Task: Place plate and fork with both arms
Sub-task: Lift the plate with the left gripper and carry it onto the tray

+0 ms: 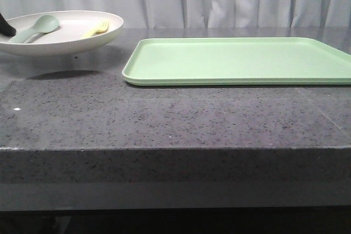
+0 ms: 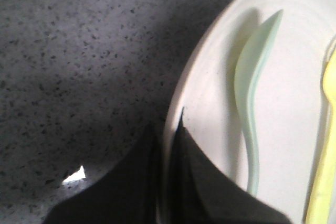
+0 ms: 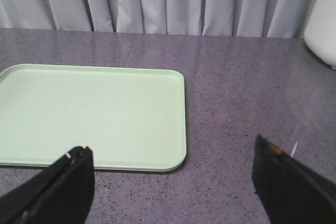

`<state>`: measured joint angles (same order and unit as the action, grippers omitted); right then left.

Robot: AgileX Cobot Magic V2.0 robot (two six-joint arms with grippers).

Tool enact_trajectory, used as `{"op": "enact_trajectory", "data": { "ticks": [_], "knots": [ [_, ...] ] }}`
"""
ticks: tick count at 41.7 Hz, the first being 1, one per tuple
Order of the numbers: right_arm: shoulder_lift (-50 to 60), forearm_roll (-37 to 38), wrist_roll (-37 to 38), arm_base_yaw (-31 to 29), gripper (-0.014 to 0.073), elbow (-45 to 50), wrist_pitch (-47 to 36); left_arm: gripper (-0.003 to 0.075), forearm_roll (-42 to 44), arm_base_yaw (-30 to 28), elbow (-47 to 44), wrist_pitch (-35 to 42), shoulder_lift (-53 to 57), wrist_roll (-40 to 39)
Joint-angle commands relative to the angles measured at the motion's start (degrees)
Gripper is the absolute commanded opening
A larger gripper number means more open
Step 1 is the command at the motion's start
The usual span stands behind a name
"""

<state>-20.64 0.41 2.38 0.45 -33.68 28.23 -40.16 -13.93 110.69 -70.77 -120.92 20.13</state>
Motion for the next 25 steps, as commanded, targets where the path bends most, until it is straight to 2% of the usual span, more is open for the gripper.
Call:
{"op": "enact_trajectory", "data": {
  "ticks": [1, 12, 17, 25],
  "knots": [
    [-0.8, 0.6, -0.3, -0.2, 0.0633, -1.9, -4.4, -0.0018, -5.3, 1.7, 1.9, -2.0, 4.4, -2.2],
    [-0.8, 0.6, -0.3, -0.2, 0.0633, -1.9, -4.4, -0.0018, -3.6, 9.7, 7.9, -0.9, 4.4, -11.7],
    [-0.8, 0.6, -0.3, -0.2, 0.0633, -1.9, -4.4, -0.0018, 0.4, 14.9, 10.0, 2.0, 4.4, -17.5],
    [-0.8, 0.6, -0.3, -0.2, 0.0633, -1.9, -4.4, -0.0018, 1.5, 22.2, 10.1, 6.7, 3.1, -23.6]
  ]
}}
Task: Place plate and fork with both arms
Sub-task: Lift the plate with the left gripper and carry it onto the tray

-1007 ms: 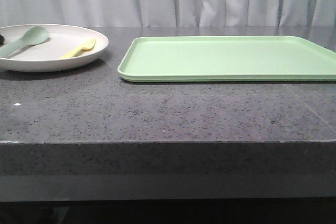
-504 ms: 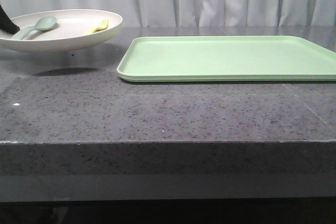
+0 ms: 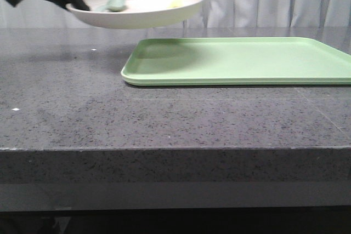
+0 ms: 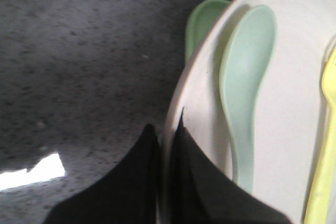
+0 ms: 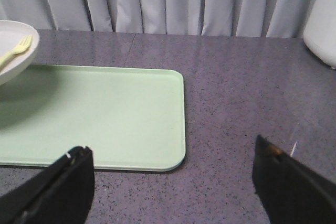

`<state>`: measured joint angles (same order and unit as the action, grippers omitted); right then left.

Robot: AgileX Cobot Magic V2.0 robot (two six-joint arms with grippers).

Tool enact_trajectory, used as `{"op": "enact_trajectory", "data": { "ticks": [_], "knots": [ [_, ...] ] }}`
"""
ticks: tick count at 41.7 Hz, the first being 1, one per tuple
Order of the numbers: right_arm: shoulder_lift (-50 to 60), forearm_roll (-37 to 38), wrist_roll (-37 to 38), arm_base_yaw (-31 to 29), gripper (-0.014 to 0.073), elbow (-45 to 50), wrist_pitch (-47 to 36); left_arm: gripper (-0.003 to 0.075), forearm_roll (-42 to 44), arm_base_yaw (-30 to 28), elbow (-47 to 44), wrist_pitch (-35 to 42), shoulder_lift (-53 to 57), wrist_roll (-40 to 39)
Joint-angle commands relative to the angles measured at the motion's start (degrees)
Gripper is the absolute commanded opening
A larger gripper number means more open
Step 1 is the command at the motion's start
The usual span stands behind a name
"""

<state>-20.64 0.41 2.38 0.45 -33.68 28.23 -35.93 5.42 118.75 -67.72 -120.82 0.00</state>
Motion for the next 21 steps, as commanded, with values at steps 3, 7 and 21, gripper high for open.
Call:
{"op": "enact_trajectory", "data": {
  "ticks": [3, 7, 21],
  "knots": [
    [-0.8, 0.6, -0.3, -0.2, 0.0633, -1.9, -4.4, -0.0018, -1.4, 5.8, 2.1, 5.1, 2.1, -5.9],
    [-0.8, 0.6, -0.3, -0.2, 0.0633, -1.9, -4.4, -0.0018, 0.0, 9.1, 2.1, 8.0, 1.0, -9.1],
    [-0.8, 0.6, -0.3, -0.2, 0.0633, -1.9, -4.4, -0.0018, 6.6, 18.7, 2.1, 17.5, -2.5, -17.4]
  ]
}}
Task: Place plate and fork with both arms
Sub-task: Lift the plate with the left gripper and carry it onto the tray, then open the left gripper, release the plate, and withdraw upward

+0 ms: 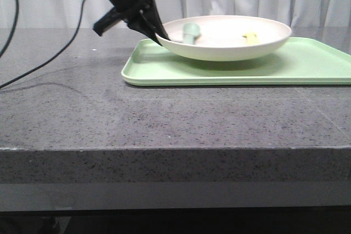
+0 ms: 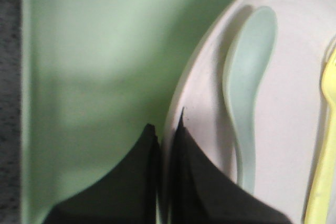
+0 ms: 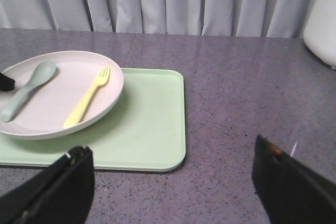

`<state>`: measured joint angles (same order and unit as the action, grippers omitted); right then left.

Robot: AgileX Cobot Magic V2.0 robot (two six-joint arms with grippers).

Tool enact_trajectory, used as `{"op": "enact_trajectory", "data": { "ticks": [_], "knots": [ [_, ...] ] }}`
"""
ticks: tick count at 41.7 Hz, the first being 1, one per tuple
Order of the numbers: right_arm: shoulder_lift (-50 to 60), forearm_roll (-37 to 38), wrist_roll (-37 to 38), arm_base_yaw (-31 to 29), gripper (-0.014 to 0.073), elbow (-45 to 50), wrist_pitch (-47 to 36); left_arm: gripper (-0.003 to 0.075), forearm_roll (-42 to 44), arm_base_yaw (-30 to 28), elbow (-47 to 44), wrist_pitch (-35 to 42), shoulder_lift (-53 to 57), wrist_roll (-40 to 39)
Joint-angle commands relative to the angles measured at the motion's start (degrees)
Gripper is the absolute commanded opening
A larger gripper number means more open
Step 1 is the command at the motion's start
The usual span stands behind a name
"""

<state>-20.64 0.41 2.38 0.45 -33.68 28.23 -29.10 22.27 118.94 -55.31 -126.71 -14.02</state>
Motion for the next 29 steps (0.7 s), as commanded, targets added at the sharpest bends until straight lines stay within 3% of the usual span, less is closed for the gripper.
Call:
{"op": "enact_trajectory", "data": {
  "ticks": [1, 15, 21, 29],
  "knots": [
    [-0.8, 0.6, -0.3, -0.2, 0.0633, -1.9, -4.4, -0.0018, 0.2, 2.3, 1.9, 5.5, 3.4, -3.4],
    [-0.8, 0.6, -0.3, -0.2, 0.0633, -1.9, -4.4, -0.0018, 3.2, 6.2, 1.9, 8.9, 3.4, -9.4],
    [-0.8, 0.6, -0.3, -0.2, 0.0633, -1.9, -4.4, -0.0018, 10.5, 7.4, 1.9, 8.6, 3.4, -15.0],
    [-0.8, 0.6, -0.3, -0.2, 0.0633, -1.9, -4.4, -0.0018, 10.5, 7.8, 1.9, 8.1, 3.4, -15.1]
  ]
}}
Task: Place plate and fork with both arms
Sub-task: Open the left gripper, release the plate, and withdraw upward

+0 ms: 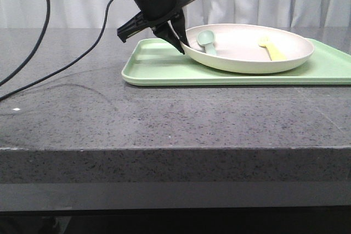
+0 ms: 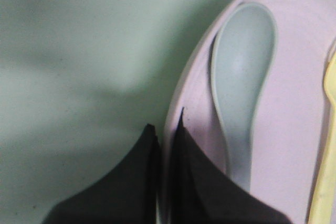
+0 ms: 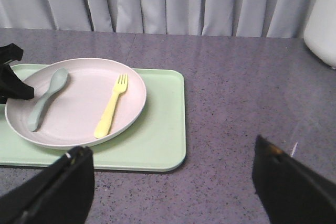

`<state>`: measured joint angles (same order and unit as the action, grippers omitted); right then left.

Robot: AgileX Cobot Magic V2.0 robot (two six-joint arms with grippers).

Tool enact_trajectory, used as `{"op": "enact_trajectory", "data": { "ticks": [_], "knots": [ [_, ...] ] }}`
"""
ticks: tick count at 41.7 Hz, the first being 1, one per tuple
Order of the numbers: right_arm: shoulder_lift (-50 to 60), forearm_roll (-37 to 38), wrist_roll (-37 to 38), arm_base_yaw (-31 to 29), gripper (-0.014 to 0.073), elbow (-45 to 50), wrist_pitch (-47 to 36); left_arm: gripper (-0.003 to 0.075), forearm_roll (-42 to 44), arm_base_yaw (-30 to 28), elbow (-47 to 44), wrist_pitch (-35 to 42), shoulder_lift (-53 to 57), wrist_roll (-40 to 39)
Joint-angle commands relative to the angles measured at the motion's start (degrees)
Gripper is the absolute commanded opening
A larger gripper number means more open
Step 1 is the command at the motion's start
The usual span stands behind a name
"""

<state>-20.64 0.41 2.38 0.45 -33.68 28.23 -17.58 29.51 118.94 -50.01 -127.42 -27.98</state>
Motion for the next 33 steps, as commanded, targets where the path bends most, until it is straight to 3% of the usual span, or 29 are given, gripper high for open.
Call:
{"op": "enact_trajectory", "data": {
  "ticks": [1, 8, 19, 29, 33],
  "knots": [
    [-0.8, 0.6, -0.3, -0.2, 0.0633, -1.9, -4.4, -0.0017, -1.1, 0.7, 1.9, 2.5, 4.1, -1.1],
    [-0.8, 0.6, -0.3, -0.2, 0.0633, -1.9, -4.4, 0.0038, -1.3, 0.7, 1.9, 1.2, 4.1, -1.0],
    [-0.8, 0.6, -0.3, -0.2, 0.0633, -1.9, -4.4, 0.0312, -0.9, 1.1, 1.9, 0.3, 4.4, 0.2],
    [-0.8, 0.6, -0.3, -0.2, 0.0633, -1.9, -4.4, 0.0316, 4.4, 1.9, 1.8, -7.7, 9.3, 14.6],
    [-0.8, 0.6, -0.3, -0.2, 0.0633, -1.9, -4.4, 0.0316, 8.6, 3.0, 0.2, -10.2, 13.4, 16.8]
  ]
}}
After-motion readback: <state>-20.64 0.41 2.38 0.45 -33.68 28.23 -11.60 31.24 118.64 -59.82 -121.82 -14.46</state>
